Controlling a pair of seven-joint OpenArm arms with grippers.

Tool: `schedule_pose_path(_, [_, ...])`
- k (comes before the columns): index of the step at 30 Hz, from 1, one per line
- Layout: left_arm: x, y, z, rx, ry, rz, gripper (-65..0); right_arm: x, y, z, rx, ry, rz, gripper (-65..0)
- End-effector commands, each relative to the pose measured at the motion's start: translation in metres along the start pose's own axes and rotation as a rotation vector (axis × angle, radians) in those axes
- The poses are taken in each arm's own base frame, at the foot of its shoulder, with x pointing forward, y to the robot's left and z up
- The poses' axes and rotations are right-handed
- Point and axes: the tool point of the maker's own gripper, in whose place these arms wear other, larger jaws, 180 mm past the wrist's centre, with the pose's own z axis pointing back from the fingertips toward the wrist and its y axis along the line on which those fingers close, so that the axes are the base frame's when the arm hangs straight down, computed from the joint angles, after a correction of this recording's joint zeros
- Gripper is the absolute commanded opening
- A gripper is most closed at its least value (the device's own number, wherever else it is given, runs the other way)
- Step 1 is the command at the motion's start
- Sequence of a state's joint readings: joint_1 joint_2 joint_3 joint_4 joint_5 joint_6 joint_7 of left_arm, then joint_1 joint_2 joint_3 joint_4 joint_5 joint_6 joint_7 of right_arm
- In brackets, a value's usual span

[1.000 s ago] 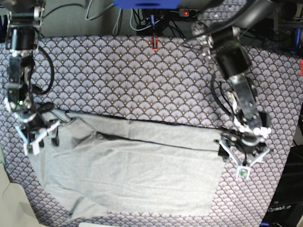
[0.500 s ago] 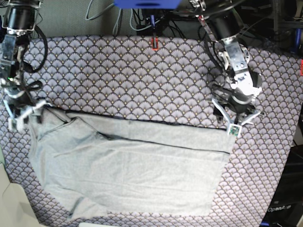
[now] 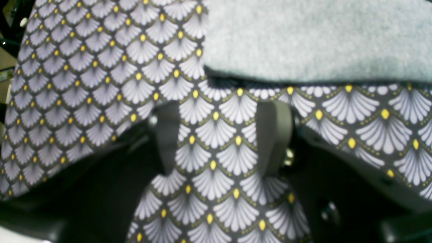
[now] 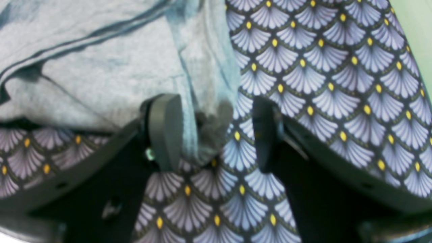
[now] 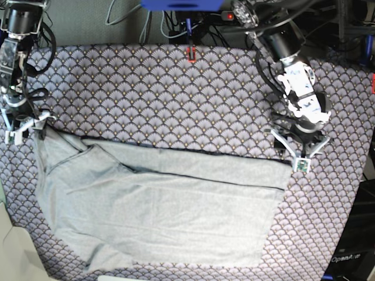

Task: Fold the T-shirt properly
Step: 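Lower the held edge onto the shirt body with both grippers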

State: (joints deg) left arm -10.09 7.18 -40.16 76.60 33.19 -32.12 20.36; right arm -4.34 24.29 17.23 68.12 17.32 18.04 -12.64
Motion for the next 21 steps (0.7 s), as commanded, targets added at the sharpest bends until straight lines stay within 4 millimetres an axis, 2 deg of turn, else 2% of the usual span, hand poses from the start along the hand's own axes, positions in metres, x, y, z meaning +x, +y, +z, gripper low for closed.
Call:
schedule_pose_path(1, [0.025, 0.008, -0.002, 0.018, -0.070, 0.016, -30.2, 0.020, -0.008, 0.001, -0.009, -0.053, 0.014, -30.6])
schedule_pose_path(7, [0.022, 0.016, -0.010, 0.021, -0.053, 0.044, -30.2, 0.017, -0.006, 0.000, -0.003, -0.046, 0.015, -30.6])
schedule_pose_path(15, [0.028, 0.016, -0.013, 0.020, -0.062, 0.049, -30.2, 0.015, 0.017, -0.006, 0.052, -0.032, 0.043, -30.6])
schedule_pose_path(18, [0.043, 0.019, -0.016, 0.023, -0.088, 0.054, -30.2, 0.015, 0.027, -0.009, 0.076, -0.028, 0.056, -30.6])
schedule_pose_path(21, [0.040, 0.012, -0.022, 0.001, -0.074, 0.067, -30.2, 0.013, 0.031, -0.010, 0.085, -0.024, 0.061, -30.6])
